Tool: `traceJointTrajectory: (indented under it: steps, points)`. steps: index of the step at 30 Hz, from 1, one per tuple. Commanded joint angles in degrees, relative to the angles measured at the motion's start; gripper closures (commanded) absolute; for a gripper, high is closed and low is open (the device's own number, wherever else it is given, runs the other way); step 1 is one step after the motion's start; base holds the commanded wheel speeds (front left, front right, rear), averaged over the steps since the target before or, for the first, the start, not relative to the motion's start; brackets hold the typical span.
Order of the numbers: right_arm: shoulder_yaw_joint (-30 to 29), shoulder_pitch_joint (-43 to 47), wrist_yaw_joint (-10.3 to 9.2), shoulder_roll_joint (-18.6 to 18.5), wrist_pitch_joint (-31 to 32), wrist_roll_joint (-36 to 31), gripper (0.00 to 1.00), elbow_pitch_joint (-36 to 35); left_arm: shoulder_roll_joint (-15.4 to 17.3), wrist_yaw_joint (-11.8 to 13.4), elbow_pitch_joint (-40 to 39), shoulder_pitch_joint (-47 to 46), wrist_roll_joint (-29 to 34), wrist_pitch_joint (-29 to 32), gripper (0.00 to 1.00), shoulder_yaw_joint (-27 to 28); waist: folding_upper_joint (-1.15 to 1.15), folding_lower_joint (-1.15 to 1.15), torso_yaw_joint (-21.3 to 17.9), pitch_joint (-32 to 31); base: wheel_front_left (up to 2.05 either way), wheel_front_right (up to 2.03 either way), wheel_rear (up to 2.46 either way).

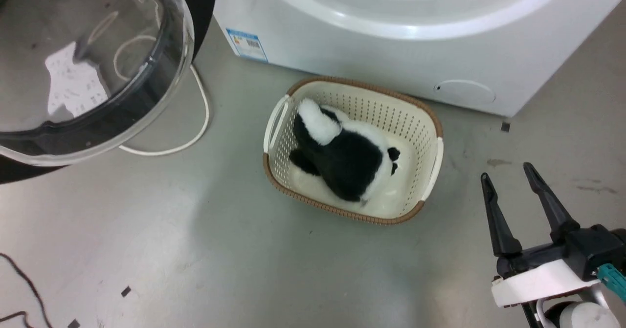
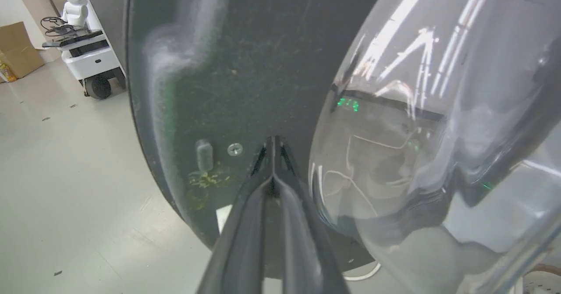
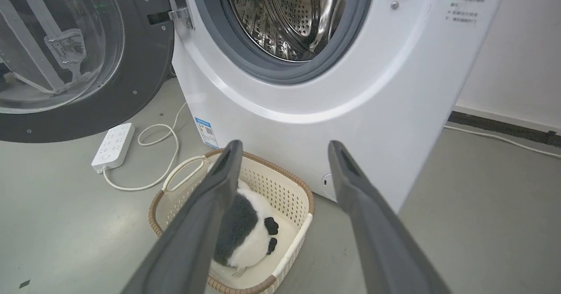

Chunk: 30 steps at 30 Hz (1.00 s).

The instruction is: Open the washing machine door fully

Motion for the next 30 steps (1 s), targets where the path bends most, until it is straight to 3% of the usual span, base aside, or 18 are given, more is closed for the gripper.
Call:
traceJointTrajectory:
  steps: [1,10,14,25,26,27,30]
  points:
    - [-0.58,0.01,0.03,0.21,-0.51,0.43,0.00,0.44,-1.25,-0.21,-1.13,0.93,0.92,-0.43,1.00,-0.41,0.00,0.00,-0.23,-2.11,0.00,0.00,0.00]
    - [-2.36,1.26,0.03,0.71,-1.66,1.41,0.00,1.74,-10.86,-0.94,-19.66,8.80,4.78,-0.49,1.00,0.58,0.00,0.00,-2.70,-10.79,0.00,0.00,0.00]
    - [-2.61,2.15,0.03,0.80,-1.85,1.55,0.00,1.65,-15.10,-0.67,-26.85,13.93,5.77,-0.43,1.00,-1.82,0.00,0.00,-4.75,-13.88,0.00,0.00,0.00]
    - [-1.97,5.92,0.03,0.84,-2.09,3.06,0.00,1.53,-23.97,1.04,-33.48,23.97,9.17,1.00,1.00,-11.40,0.00,0.00,-10.33,-18.70,0.00,0.00,0.00]
    - [-1.32,6.83,0.03,0.84,-2.11,3.39,0.00,1.54,-25.19,2.25,-33.24,25.66,11.45,0.77,0.05,-13.70,0.00,0.00,-11.67,-19.21,0.00,0.00,0.00]
    - [-1.31,7.00,0.03,0.84,-2.12,3.49,0.00,1.47,-25.56,2.66,-33.11,26.10,12.06,0.66,0.00,-14.33,0.00,0.00,-11.96,-19.18,0.00,0.00,0.00]
    - [-1.60,7.36,0.03,0.85,-2.14,3.84,0.00,1.42,-26.63,3.34,-32.29,27.21,12.98,0.37,0.00,-16.14,0.00,0.00,-12.62,-19.19,0.00,0.00,0.00]
